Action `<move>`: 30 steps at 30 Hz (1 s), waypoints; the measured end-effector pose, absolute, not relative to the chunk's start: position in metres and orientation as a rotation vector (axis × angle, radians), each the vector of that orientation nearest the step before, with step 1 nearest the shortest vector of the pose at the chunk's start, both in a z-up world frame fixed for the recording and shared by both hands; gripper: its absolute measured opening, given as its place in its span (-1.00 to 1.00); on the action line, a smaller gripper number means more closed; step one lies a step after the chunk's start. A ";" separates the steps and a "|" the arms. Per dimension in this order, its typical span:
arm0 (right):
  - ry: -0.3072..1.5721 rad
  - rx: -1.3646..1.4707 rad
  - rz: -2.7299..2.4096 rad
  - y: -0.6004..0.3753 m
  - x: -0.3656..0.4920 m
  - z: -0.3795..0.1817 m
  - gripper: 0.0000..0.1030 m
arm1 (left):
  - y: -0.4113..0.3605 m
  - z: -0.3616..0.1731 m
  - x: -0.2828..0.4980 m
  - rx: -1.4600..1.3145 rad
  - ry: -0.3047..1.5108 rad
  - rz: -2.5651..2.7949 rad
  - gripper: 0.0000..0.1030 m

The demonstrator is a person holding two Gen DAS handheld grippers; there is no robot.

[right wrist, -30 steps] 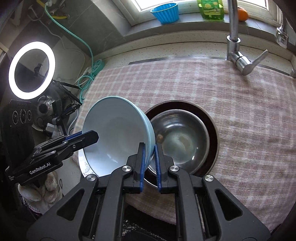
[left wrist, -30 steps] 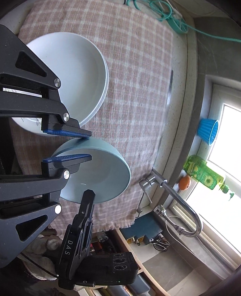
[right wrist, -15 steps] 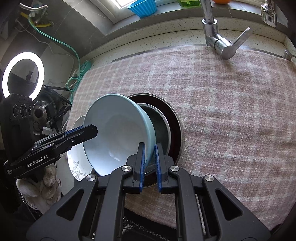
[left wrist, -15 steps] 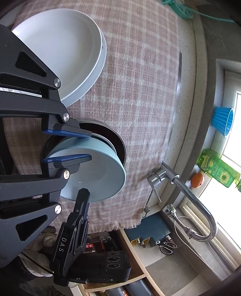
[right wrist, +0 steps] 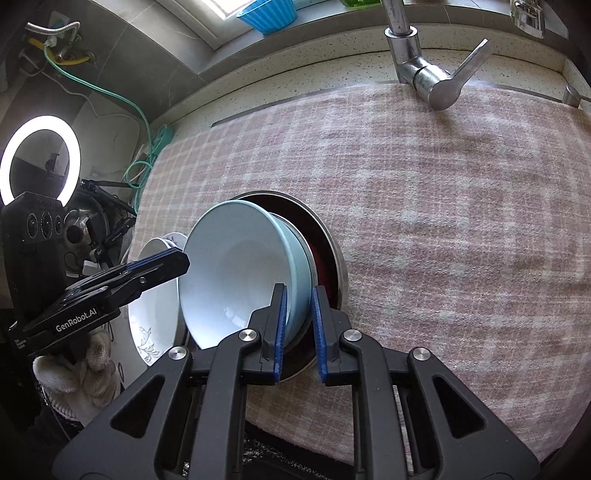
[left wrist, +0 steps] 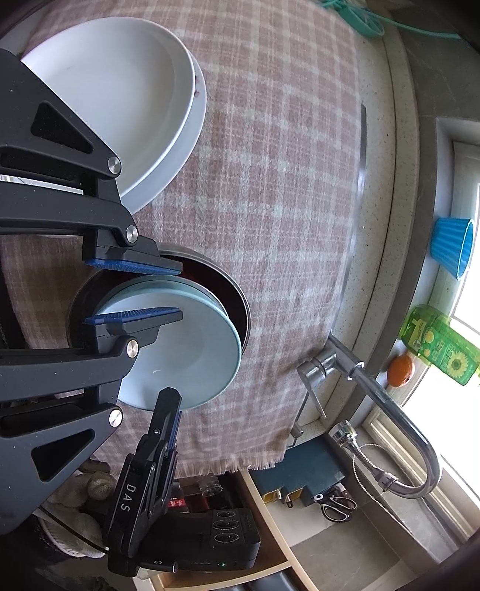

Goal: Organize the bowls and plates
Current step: 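Lower the light blue bowl into the red-bottomed steel bowl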

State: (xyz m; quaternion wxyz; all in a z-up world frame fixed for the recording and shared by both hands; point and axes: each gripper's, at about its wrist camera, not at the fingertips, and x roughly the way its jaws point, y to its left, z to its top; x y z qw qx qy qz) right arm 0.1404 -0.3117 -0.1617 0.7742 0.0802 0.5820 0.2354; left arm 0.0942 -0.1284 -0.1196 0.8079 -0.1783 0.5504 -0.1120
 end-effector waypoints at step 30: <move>1.173 0.370 0.446 -0.364 0.128 -0.166 -0.23 | -0.095 -0.127 0.086 -0.448 1.166 -0.188 -0.66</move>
